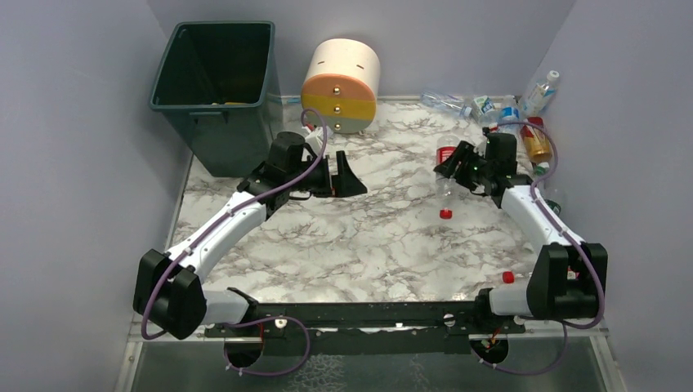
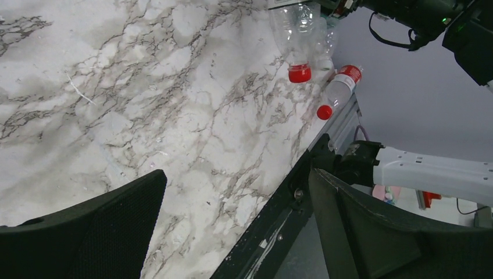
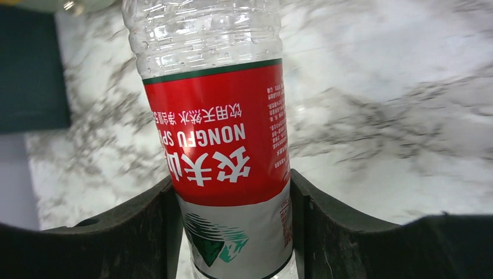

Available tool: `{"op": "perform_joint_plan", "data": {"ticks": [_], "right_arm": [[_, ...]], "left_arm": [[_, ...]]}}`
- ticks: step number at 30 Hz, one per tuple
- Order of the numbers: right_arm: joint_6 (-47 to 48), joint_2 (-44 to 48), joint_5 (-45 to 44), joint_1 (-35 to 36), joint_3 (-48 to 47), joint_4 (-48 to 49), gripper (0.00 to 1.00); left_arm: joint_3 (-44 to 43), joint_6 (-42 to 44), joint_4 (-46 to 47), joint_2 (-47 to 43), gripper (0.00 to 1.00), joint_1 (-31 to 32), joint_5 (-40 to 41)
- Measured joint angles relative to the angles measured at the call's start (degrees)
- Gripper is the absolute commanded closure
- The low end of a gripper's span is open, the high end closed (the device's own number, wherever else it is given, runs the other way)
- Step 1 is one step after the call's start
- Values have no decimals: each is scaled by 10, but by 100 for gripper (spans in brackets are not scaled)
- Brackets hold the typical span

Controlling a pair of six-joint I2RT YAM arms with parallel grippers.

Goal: Put the plastic bottles in the bin
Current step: Pick up the plastic bottle at the center of the board.

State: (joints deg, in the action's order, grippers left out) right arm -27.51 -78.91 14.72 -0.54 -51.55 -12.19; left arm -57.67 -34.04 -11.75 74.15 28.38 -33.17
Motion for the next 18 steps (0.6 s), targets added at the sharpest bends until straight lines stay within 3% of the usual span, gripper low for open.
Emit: {"op": "perform_joint_plan", "data": {"ticks": [5,11,18], "right_arm": [[-23,38,47,42,-3,-28,44],[-33,45,82,44,-69,-86,44],[-54,32,134,44,-91,-82,44]], "left_arm": [[-6,-16,-19,2,1,9,1],[-21,-33,-42,7,1,10,13],[-30,-58,-48,27,1,21,28]]}}
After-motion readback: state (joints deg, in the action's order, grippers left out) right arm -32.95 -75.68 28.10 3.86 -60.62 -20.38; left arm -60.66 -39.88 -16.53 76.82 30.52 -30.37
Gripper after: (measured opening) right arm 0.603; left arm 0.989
